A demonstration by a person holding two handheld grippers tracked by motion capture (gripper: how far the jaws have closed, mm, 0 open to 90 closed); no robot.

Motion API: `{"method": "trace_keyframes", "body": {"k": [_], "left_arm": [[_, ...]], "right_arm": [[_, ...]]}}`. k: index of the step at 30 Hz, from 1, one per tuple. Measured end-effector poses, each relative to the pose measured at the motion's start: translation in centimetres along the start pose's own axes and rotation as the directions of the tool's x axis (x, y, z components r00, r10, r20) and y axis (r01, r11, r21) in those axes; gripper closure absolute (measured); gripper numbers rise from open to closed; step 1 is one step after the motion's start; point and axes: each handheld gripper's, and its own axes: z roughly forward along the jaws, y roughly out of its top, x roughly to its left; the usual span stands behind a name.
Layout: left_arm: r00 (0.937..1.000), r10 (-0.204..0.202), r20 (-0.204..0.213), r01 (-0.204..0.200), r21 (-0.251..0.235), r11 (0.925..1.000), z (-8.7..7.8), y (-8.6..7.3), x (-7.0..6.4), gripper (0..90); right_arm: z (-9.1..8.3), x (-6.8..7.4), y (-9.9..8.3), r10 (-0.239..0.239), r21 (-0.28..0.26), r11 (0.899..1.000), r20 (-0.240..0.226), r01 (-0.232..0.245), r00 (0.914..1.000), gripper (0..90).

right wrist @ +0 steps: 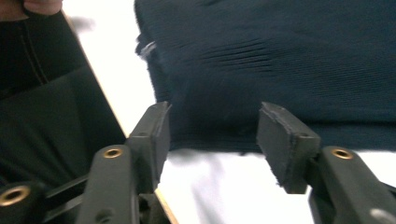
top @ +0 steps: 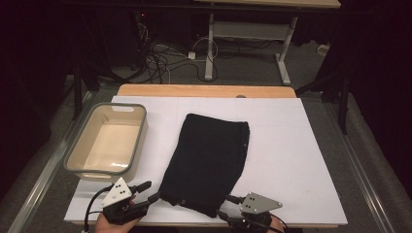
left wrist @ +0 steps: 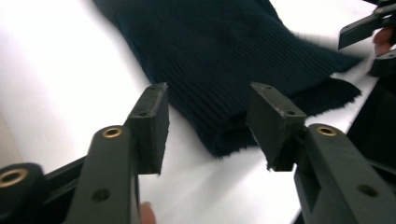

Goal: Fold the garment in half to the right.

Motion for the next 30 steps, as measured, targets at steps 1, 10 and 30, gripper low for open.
{"method": "trace_keyframes", "body": {"k": [1, 10, 30], "left_arm": [[1.0000, -0.001, 0.008, 0.001, -0.002, 1.0000, 0.3, 0.2, 0.0, 47.0], [0.9992, 0.001, 0.040, -0.002, 0.026, 0.9997, 4.1, 1.5, 0.6, 33.9], [0.9995, -0.029, -0.011, 0.030, 0.092, 0.9953, 6.8, 2.1, 2.2, 1.4]], "right_arm": [[-0.3, -0.2, -0.1, 0.008, -0.010, 1.000, 0.010, -0.008, 0.9999, 40.2], [-1.9, -3.0, -1.2, 0.077, -0.047, 0.996, 0.100, -0.073, 0.9920, 19.2], [-5.3, -7.9, -2.8, 0.190, -0.142, 0.978, 0.294, -0.154, 0.9368, 0.0]]}}
